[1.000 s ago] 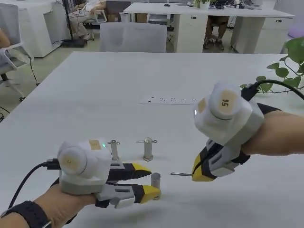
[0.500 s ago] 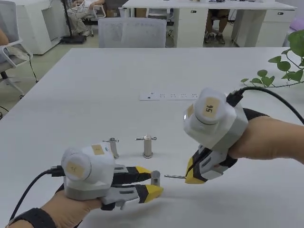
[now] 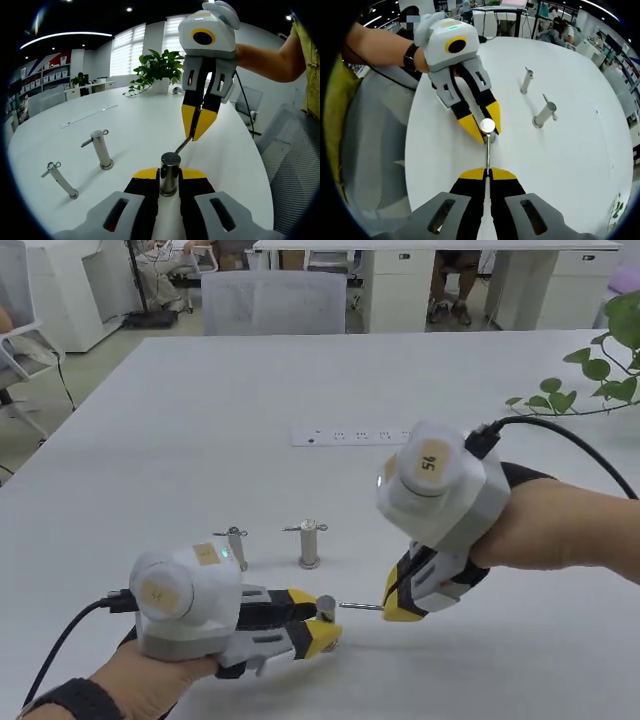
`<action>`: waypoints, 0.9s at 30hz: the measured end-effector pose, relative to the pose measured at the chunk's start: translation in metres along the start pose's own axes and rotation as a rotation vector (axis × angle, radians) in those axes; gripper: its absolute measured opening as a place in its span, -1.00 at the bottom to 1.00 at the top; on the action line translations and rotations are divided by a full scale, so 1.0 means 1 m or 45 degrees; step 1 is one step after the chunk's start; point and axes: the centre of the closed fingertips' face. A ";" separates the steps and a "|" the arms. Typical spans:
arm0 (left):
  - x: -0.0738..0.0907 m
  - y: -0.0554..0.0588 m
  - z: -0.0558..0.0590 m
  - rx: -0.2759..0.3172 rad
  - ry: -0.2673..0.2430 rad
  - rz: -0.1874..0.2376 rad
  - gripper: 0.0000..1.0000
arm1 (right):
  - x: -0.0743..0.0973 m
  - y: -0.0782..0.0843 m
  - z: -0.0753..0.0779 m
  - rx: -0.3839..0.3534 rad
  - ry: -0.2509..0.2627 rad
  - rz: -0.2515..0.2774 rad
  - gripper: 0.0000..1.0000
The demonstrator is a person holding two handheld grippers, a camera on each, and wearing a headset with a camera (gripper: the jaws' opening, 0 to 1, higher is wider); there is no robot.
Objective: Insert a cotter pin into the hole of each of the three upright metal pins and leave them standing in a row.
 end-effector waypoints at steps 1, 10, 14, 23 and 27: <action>0.000 0.000 0.000 0.001 0.001 -0.001 -0.74 | -0.001 0.000 0.000 0.003 -0.002 -0.002 -0.95; 0.000 0.001 0.000 -0.003 0.006 -0.001 -0.75 | -0.003 -0.001 -0.001 0.010 -0.009 -0.009 -0.95; 0.001 0.001 0.001 -0.005 0.007 -0.001 -0.76 | -0.004 -0.001 -0.001 0.012 -0.013 -0.016 -0.95; 0.001 0.001 0.000 -0.006 0.012 0.002 -0.76 | -0.008 -0.004 -0.001 0.019 -0.025 -0.027 -0.95; 0.001 0.002 0.000 -0.008 0.015 0.005 -0.76 | -0.009 -0.006 -0.001 0.025 -0.030 -0.037 -0.95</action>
Point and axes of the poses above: the centre of the closed fingertips' face, and the gripper's own axes: x roughly backward along the fingers, z roughly to its right, y roughly out of its underside, and after that the axes turned 13 degrees about z, right-handed
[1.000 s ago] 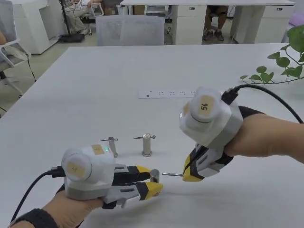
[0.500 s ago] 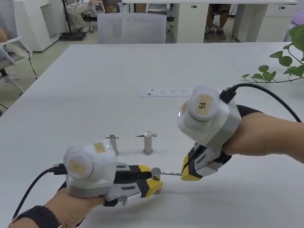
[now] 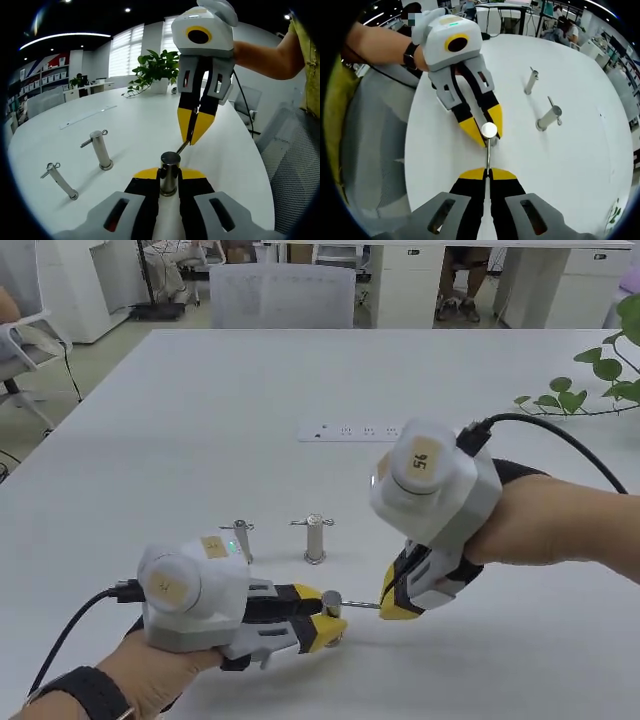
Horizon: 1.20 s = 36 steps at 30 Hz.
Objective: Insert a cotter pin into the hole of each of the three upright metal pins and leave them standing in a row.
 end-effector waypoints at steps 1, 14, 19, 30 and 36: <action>0.000 0.000 0.000 0.000 0.001 0.000 -0.76 | 0.000 0.000 0.000 0.003 -0.001 -0.003 -0.95; -0.001 0.002 0.001 0.000 0.018 0.012 -0.76 | -0.004 -0.003 0.000 0.027 -0.007 -0.022 -0.95; -0.002 0.003 0.002 0.004 0.024 0.016 -0.76 | -0.006 -0.004 -0.001 0.030 -0.012 -0.021 -0.95; -0.002 0.004 0.002 0.012 0.029 0.030 -0.76 | -0.012 -0.010 -0.003 0.051 -0.027 -0.018 -0.94; -0.001 0.004 0.003 0.014 0.030 0.035 -0.76 | -0.014 -0.013 -0.002 0.069 -0.032 -0.015 -0.94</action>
Point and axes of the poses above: the centre of the closed fingertips' face, and the gripper's own axes: x roughly backward along the fingers, z roughly to its right, y roughly out of its underside, and after that the axes turned 13 degrees about z, right-handed
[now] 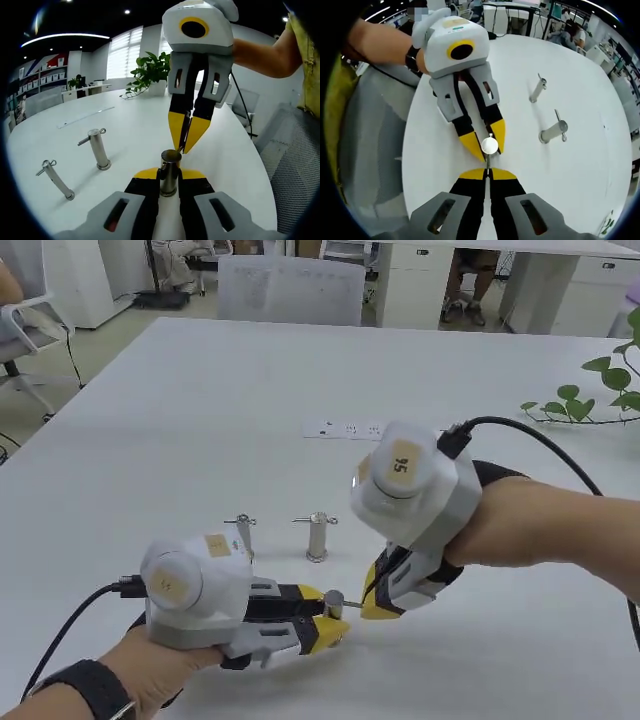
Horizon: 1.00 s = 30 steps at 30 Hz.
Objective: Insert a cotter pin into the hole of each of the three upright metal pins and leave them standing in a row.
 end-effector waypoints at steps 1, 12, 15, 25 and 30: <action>0.000 0.000 0.000 0.001 0.000 0.001 -0.76 | -0.001 -0.001 0.001 0.005 -0.001 -0.001 -0.94; 0.001 -0.001 0.000 0.000 0.001 0.006 -0.76 | -0.005 -0.008 0.002 0.050 -0.013 -0.009 -0.94; 0.001 -0.001 0.000 0.000 0.001 0.007 -0.76 | -0.006 -0.009 0.001 0.057 -0.017 -0.009 -0.94; 0.002 0.000 0.000 0.003 0.006 0.013 -0.76 | -0.008 -0.012 0.002 0.115 -0.036 -0.009 -0.94; 0.002 0.000 0.000 0.008 0.006 0.013 -0.76 | -0.009 -0.013 0.002 0.162 -0.045 -0.014 -0.94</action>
Point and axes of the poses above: the centre of the closed fingertips' face, and the gripper's own axes: x roughly backward along the fingers, z roughly to its right, y roughly out of its underside, and after that the axes turned 13 degrees about z, right-handed
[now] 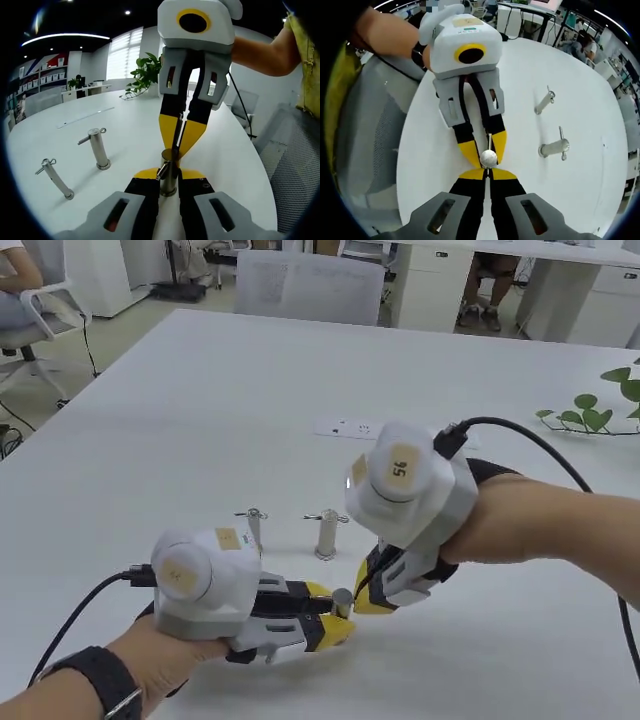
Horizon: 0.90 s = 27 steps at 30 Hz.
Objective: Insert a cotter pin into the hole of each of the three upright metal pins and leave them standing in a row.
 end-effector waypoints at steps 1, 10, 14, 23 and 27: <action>0.000 0.000 0.000 -0.001 0.000 0.000 -0.76 | 0.000 0.000 0.000 -0.002 0.000 -0.001 -0.93; 0.000 0.000 -0.001 0.003 -0.003 0.001 -0.76 | -0.001 0.002 0.000 0.009 0.003 -0.017 -0.90; -0.001 0.000 -0.001 0.004 -0.002 0.001 -0.76 | -0.002 0.007 -0.001 0.016 -0.001 -0.042 -0.81; -0.001 0.000 -0.001 0.006 -0.001 0.003 -0.76 | 0.000 0.011 -0.002 0.001 -0.004 -0.051 -0.83; -0.001 0.000 -0.001 0.005 -0.001 0.004 -0.76 | 0.001 0.013 -0.001 -0.003 0.000 -0.051 -0.91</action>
Point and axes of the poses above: the centre of the closed fingertips' face, and the gripper's own axes: x roughly backward along the fingers, z roughly to its right, y roughly out of its underside, and after that the axes turned 13 degrees about z, right-handed
